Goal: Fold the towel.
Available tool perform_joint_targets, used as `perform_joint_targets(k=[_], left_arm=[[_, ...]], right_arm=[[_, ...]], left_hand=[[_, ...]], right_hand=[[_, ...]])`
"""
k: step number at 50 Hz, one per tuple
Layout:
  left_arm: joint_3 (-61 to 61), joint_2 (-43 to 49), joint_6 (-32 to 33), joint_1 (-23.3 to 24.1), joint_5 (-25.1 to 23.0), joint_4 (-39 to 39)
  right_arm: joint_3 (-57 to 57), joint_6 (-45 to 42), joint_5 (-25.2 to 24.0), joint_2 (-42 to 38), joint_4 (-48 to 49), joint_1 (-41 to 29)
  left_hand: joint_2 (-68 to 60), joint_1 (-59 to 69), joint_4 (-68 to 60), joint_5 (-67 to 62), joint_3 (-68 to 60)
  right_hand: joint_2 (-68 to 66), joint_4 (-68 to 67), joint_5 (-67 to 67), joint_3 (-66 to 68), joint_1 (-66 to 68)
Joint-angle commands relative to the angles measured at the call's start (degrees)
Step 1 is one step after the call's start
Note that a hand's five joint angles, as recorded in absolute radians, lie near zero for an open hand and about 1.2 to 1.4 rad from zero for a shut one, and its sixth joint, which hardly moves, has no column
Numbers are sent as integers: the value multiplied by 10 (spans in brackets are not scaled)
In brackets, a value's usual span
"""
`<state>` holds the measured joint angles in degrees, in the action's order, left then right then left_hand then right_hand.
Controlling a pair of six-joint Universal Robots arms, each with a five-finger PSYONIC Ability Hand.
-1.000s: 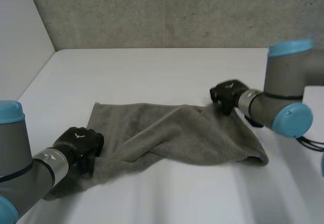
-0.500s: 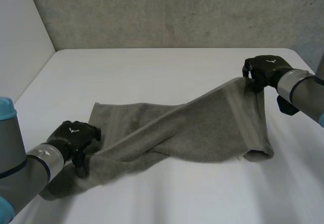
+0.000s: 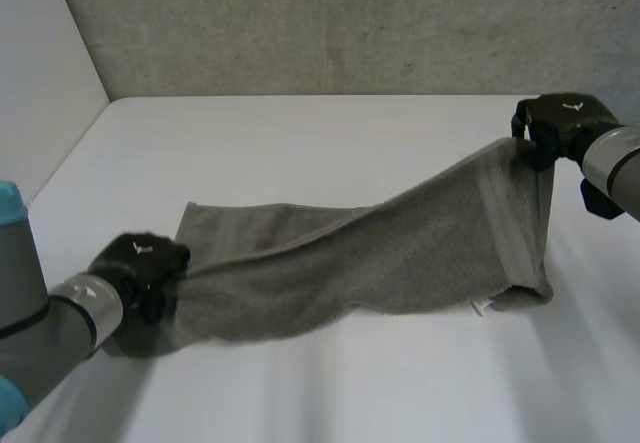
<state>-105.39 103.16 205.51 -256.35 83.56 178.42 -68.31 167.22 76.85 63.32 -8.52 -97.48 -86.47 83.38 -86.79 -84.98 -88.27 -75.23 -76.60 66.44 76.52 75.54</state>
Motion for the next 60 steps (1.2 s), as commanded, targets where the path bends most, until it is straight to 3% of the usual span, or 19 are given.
perform_joint_targets(k=[1, 11, 17, 22, 29, 33, 39, 45, 48, 53, 55, 56, 58, 60], left_arm=[[113, -1, 31, 1, 7, 0], [290, -51, -17, 23, 60, -1], [324, -96, -57, 22, 58, 1], [338, -101, -51, 18, 52, -6], [384, -38, 10, 16, 52, -72], [445, 40, 71, 25, 59, -168], [539, 140, 76, 23, 59, -257], [606, 189, 74, 26, 60, -260], [654, 209, 60, 27, 56, -259], [732, 214, 4, 27, 56, -206], [751, 201, -77, 27, 60, -126], [751, 201, -78, 27, 60, -126], [752, 172, -148, 16, 57, -69], [750, 161, -172, 13, 54, -60]], right_arm=[[56, -43, 8, 11, -1, -6], [79, -46, 13, 127, 24, -2], [78, -51, 12, 188, 7, 0], [84, -86, 6, 211, -47, 2], [101, -181, 14, 189, -112, 1], [125, -235, 20, 134, -147, -8], [168, -279, 38, 58, -194, -27], [210, -296, 67, 8, -193, -47], [255, -292, 85, -20, -180, -57], [314, -266, 99, -40, -62, -80], [288, -227, 114, -25, 66, -83], [288, -226, 114, -25, 67, -83], [251, -206, 124, 20, 135, -83], [241, -207, 125, 45, 127, -81]], left_hand=[[65, -34, 68, 150, 83], [65, -34, 68, 150, 83], [65, -34, 68, 150, 83], [65, -34, 68, 150, 83], [65, -34, 68, 150, 83], [65, -34, 68, 150, 83], [65, -34, 68, 150, 83], [65, -34, 68, 150, 83], [65, -34, 68, 150, 83], [65, -34, 68, 150, 83], [65, -34, 68, 150, 83], [65, -34, 68, 150, 83], [65, -34, 68, 150, 83], [65, -34, 68, 150, 83]], right_hand=[[-48, -34, 36, 35, 45], [-48, -34, 36, 35, 45], [-48, -34, 36, 35, 45], [-48, -34, 36, 35, 45], [-48, -34, 36, 35, 45], [-48, -34, 36, 35, 45], [-48, -34, 36, 35, 45], [-48, -34, 36, 35, 45], [-48, -34, 36, 35, 45], [-48, -34, 36, 35, 45], [-48, -34, 36, 35, 45], [-48, -34, 36, 35, 45], [-48, -34, 36, 35, 45], [-48, -34, 36, 35, 45]])
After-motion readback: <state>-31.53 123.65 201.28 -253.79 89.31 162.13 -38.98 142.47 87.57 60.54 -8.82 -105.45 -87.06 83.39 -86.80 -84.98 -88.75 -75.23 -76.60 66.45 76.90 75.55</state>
